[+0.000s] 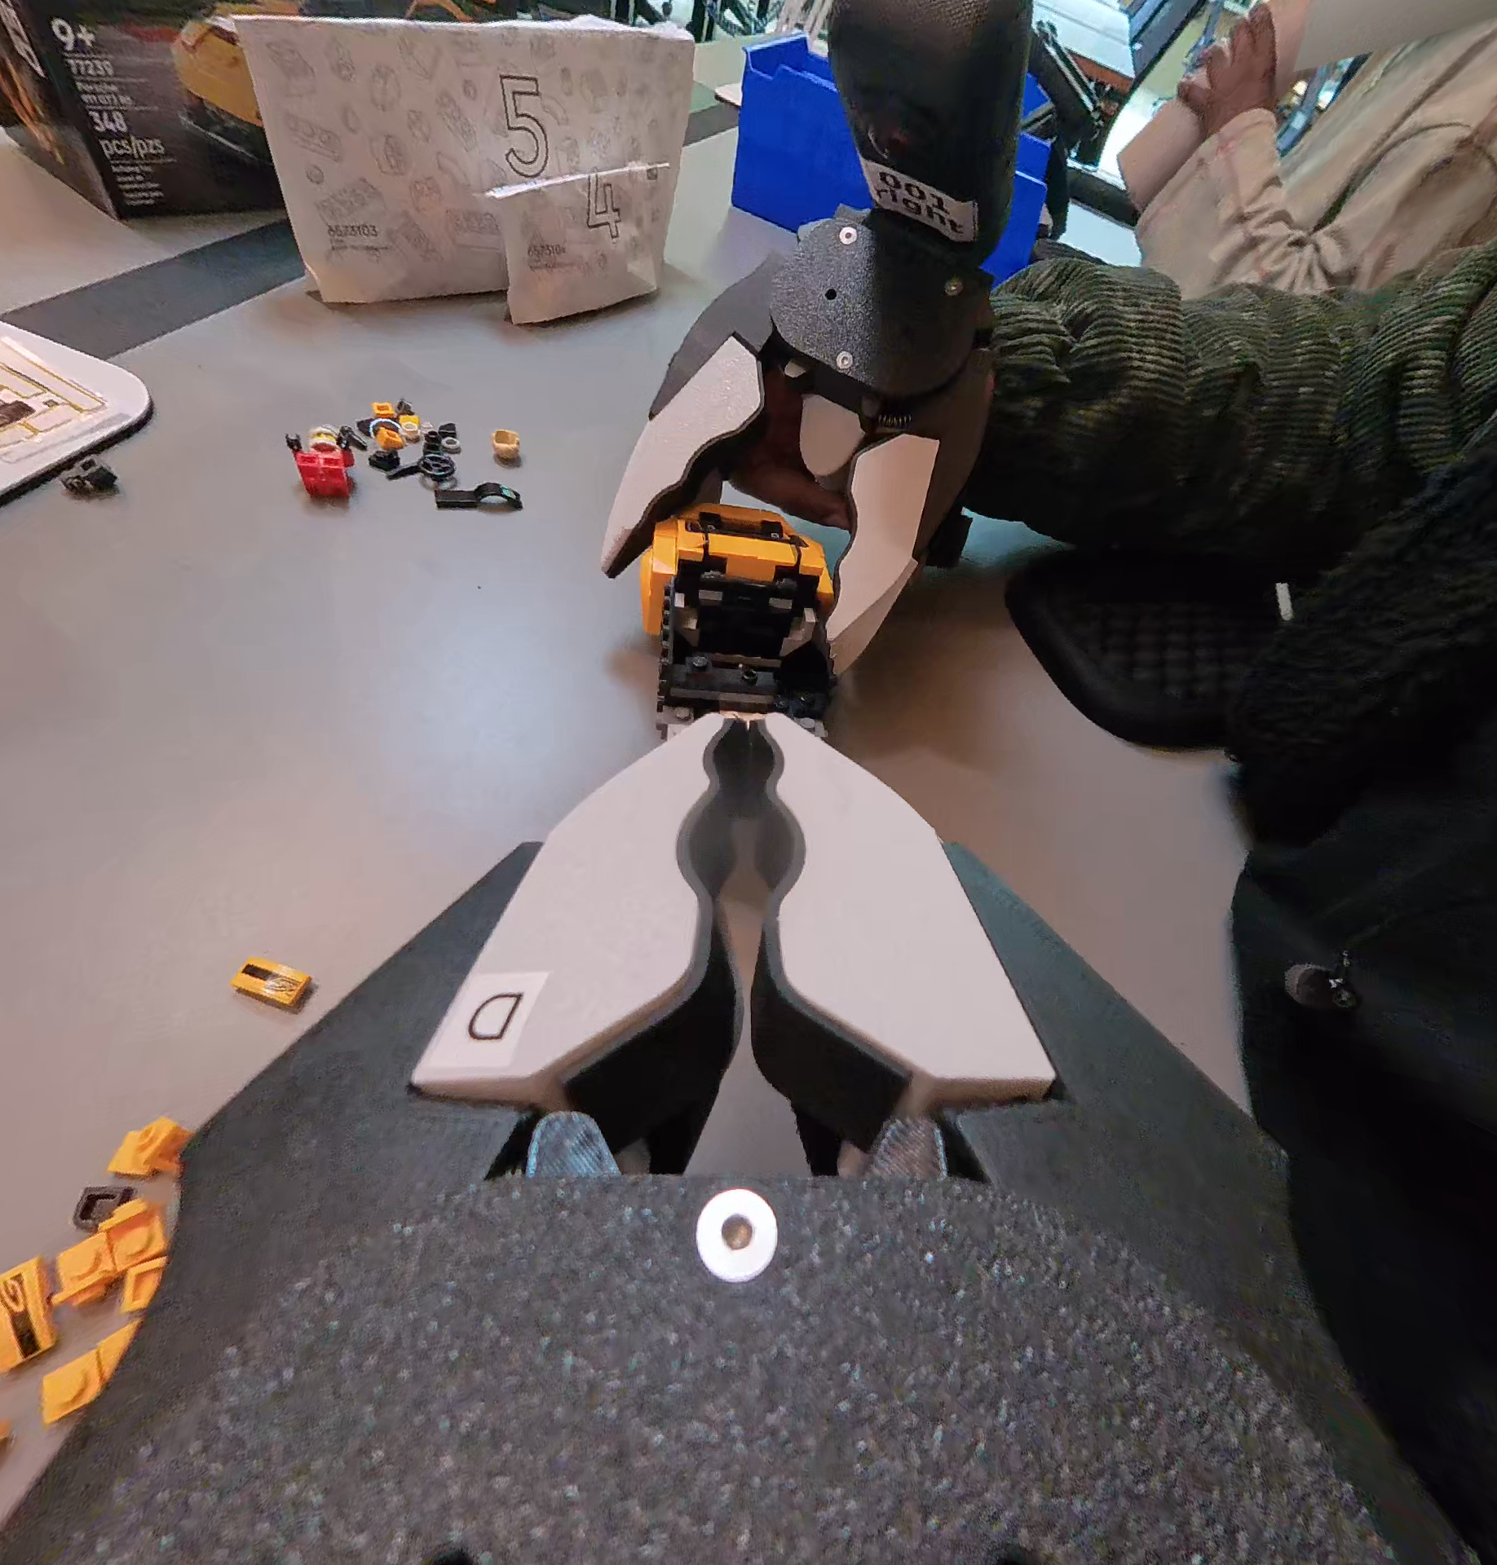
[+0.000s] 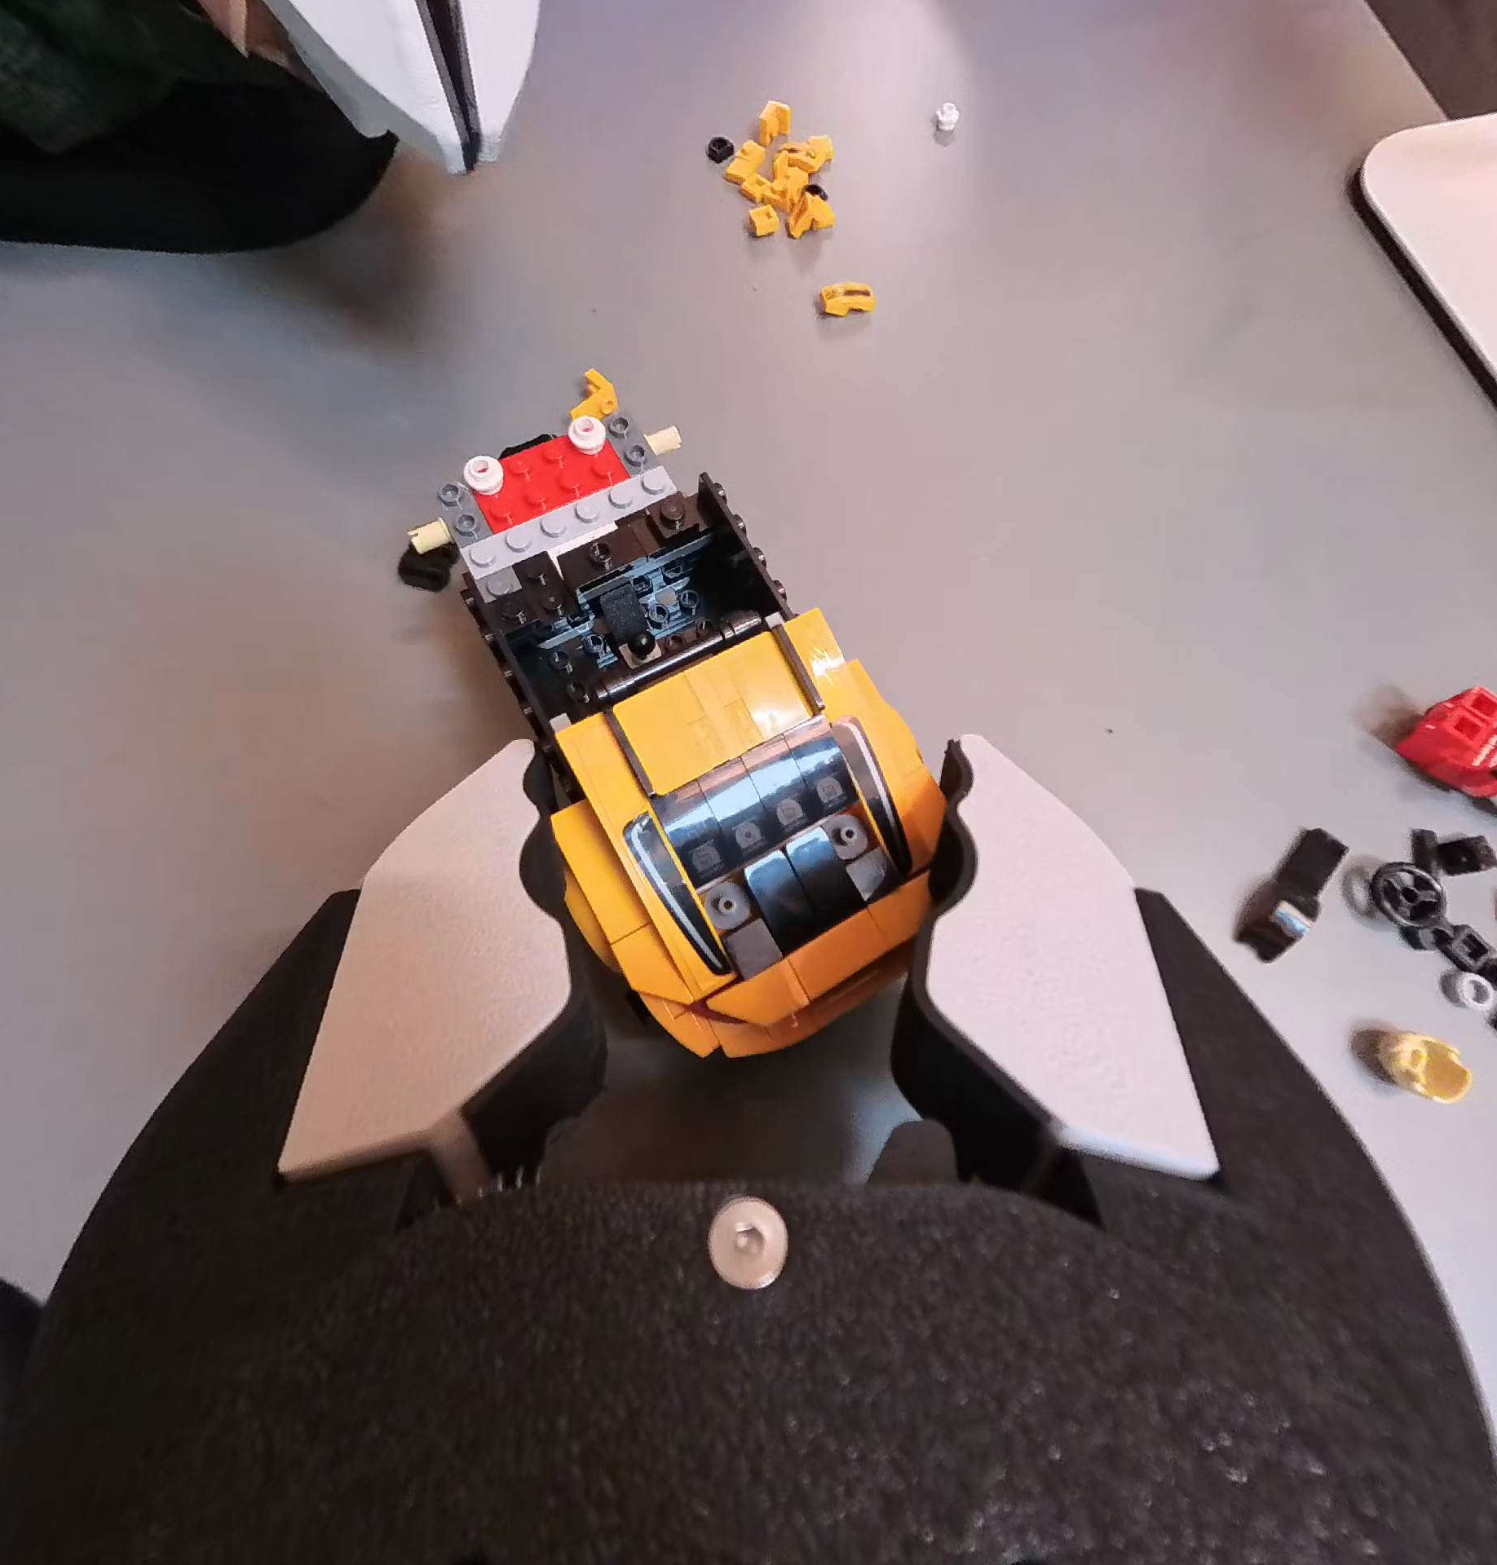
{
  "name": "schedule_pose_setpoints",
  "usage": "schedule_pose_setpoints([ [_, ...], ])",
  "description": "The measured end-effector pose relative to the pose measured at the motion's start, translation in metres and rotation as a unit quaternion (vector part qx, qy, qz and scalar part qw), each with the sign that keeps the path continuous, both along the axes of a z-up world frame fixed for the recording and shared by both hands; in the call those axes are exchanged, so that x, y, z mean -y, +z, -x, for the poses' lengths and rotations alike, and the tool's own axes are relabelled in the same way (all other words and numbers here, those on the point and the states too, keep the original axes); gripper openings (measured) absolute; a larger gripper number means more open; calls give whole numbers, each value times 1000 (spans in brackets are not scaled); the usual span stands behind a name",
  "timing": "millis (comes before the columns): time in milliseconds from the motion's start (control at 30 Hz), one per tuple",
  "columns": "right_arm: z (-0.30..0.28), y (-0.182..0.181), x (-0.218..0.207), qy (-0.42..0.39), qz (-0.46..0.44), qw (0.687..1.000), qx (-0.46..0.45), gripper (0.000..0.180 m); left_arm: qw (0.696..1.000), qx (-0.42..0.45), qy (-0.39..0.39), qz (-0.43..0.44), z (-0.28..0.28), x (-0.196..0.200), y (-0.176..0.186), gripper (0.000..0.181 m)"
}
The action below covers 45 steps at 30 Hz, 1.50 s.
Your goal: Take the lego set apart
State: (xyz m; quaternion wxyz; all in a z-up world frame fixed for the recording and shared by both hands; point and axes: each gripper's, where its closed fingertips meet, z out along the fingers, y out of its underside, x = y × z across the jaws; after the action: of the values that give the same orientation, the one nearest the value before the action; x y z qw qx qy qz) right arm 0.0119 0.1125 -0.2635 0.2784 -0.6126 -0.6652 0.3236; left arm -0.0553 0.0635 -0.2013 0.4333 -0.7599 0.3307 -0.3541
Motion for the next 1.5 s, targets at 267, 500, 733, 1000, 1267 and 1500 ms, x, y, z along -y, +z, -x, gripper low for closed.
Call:
schedule_pose_setpoints([
  [267,2,-3,7,-25,-8,1000,12,85,1000,10,5,-7,2,-3,1,0],
  [500,4,0,6,-48,-14,999,5,85,1000,28,-3,12,-4,-3,-7,42],
  [733,1,-4,6,-35,-51,998,9,85,1000,-5,-3,-3,-8,-4,-25,58],
  [1000,7,-19,0,47,-120,986,105,87,997,-66,-30,-14,-13,-24,-37,53],
  [1267,-7,22,-39,-72,-195,975,83,84,993,-107,-45,-4,-10,-20,-57,55],
  [1500,-40,11,-10,-137,-67,988,40,71,978,-197,-44,-47,-3,-14,-69,56],
])
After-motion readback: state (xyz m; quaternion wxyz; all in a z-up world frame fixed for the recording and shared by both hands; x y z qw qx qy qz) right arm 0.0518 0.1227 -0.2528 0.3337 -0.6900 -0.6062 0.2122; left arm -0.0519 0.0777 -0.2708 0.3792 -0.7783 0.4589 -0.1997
